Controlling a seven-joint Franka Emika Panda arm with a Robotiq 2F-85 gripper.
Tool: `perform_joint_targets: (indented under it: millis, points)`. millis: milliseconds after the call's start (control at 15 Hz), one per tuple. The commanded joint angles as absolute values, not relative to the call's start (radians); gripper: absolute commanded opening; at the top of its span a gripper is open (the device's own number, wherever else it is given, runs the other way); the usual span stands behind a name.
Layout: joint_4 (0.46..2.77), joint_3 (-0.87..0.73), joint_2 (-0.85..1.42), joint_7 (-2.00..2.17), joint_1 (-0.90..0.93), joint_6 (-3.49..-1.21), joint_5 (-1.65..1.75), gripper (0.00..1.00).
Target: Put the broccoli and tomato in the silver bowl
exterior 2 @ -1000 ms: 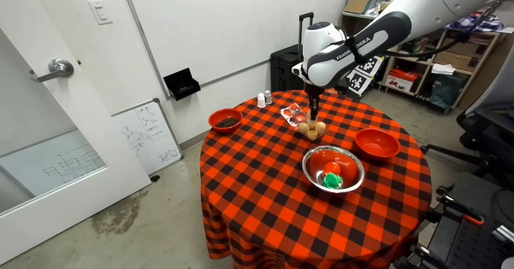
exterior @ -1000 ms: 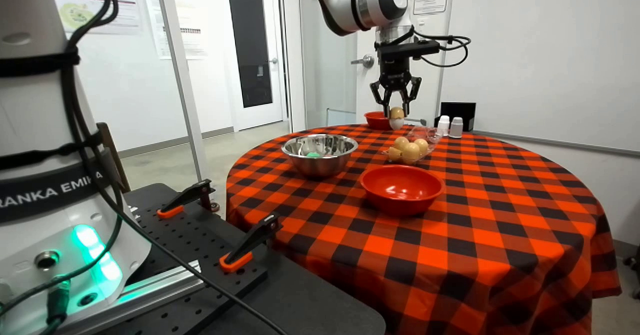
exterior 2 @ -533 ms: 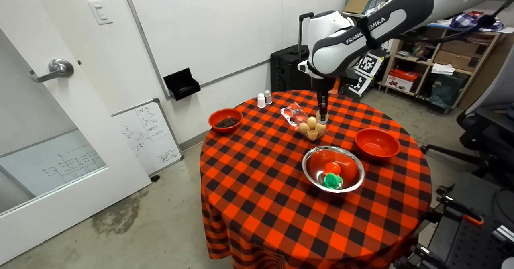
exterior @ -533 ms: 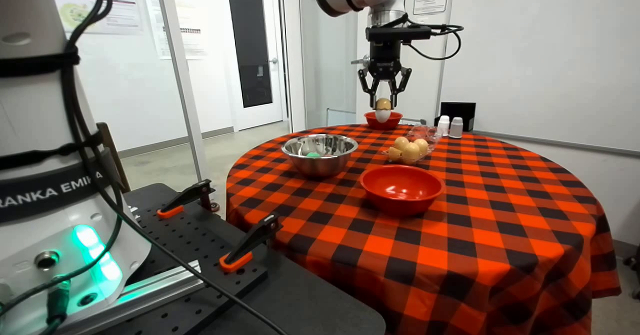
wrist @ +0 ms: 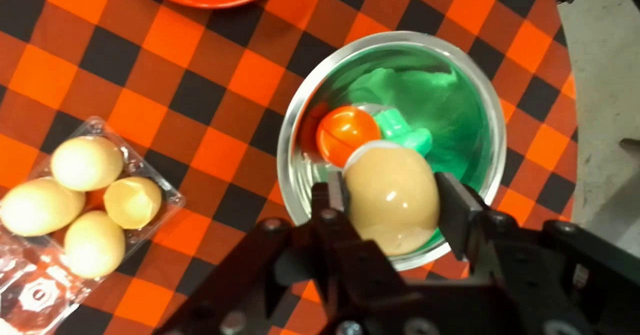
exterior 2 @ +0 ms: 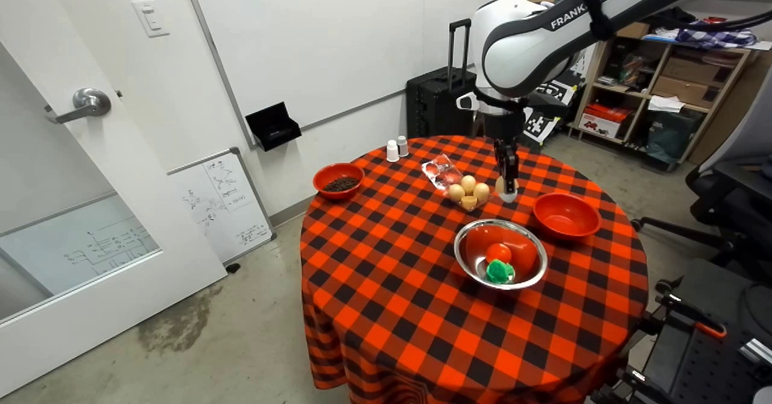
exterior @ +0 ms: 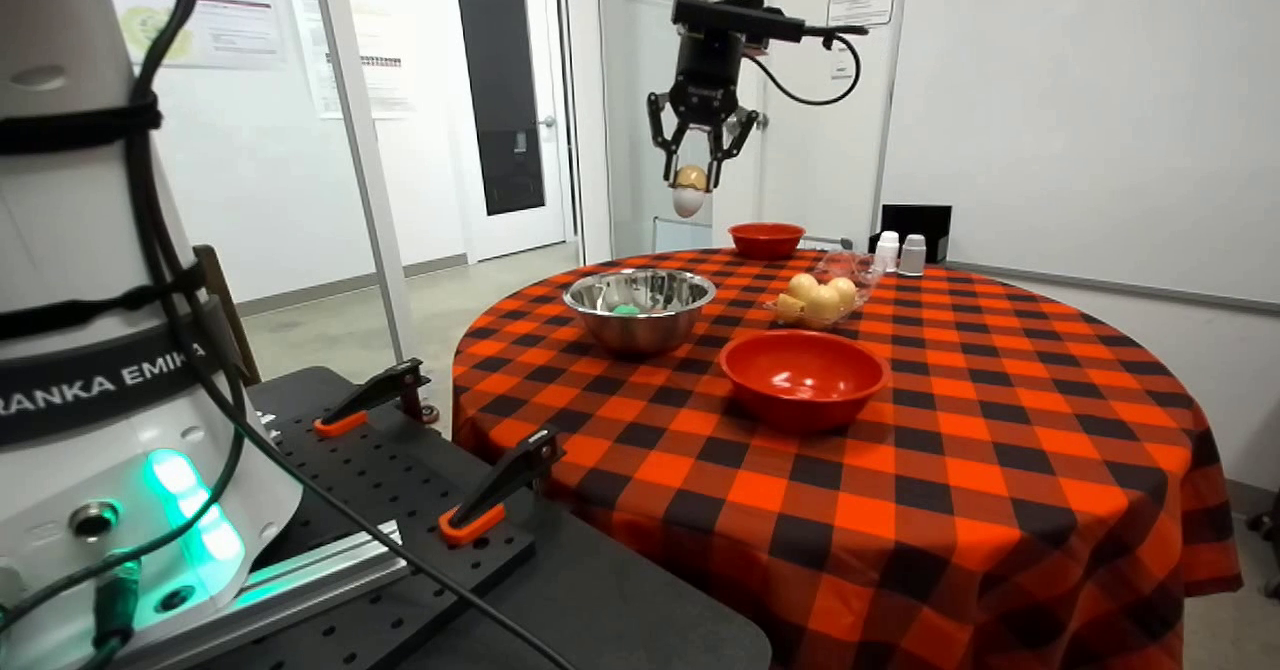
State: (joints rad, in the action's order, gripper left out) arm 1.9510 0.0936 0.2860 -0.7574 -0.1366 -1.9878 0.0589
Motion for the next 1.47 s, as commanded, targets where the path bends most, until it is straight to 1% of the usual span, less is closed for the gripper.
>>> perform_joint_targets:
  millis: [0, 400, 933, 1133, 1400]
  points:
    - [2.051, 0.083, 0.232, -0.772, -0.101, -1.987, 0.039, 0.21]
    - [2.04, 0.082, 0.307, -0.655, -0.076, -2.018, -0.037, 0.21]
    - [1.894, 0.077, 0.529, -0.459, -0.092, -2.06, -0.116, 0.21]
    - [1.837, 0.075, 0.604, -0.357, -0.077, -2.112, -0.119, 0.21]
    - [1.779, 0.079, 0.67, -0.276, -0.067, -2.144, -0.112, 0.21]
